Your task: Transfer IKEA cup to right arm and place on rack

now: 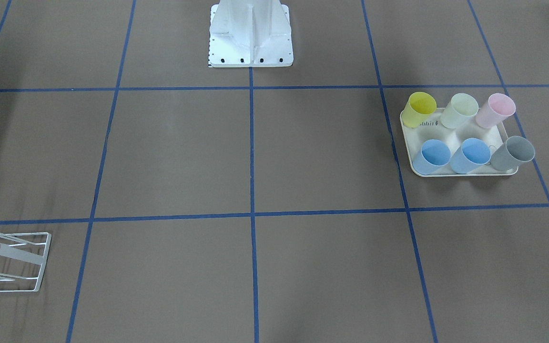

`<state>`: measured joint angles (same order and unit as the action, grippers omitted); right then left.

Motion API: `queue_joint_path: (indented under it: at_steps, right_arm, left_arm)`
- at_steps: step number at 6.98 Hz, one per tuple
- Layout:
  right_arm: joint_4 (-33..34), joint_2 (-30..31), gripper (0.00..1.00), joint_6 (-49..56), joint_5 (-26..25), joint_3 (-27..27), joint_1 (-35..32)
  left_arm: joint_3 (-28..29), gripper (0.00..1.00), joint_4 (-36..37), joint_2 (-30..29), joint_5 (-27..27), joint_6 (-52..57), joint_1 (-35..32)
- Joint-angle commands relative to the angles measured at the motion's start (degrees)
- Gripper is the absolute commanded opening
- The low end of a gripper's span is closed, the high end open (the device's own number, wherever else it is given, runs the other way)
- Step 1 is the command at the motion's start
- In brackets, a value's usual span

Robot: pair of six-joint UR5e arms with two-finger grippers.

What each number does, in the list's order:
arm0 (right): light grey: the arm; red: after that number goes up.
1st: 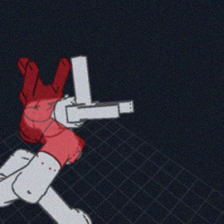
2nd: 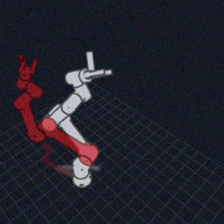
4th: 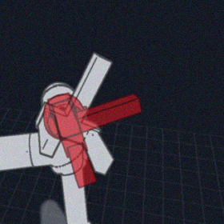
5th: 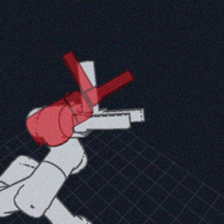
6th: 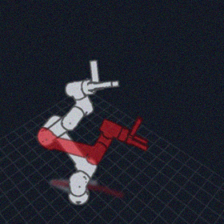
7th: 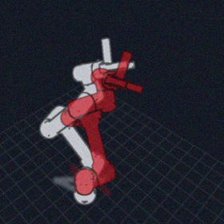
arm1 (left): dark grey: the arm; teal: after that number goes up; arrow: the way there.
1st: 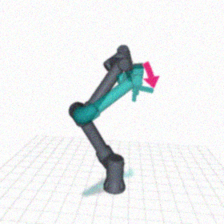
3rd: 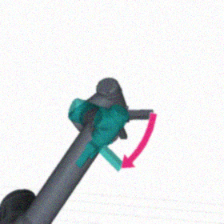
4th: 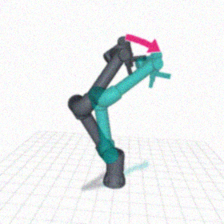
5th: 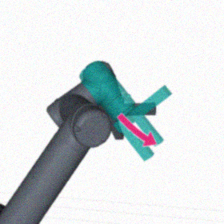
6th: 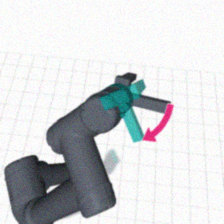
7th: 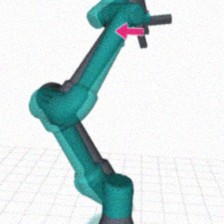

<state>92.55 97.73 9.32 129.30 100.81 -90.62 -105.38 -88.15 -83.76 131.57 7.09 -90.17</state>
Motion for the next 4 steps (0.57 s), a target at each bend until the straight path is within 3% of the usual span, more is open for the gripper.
queue_joint_path:
  at_steps: [1, 4]
  right_arm:
    - [0.0, 0.0, 1.00, 0.0, 0.1, 0.0, 0.1]
    - [0.0, -0.4, 1.00, 0.3, 0.3, 0.9, 0.1]
  left_arm:
    - [-0.3, 1.00, 0.0, -0.1, 0.1, -0.1, 0.0]
    - [-4.2, 1.00, 0.0, -0.1, 0.0, 0.0, 0.1]
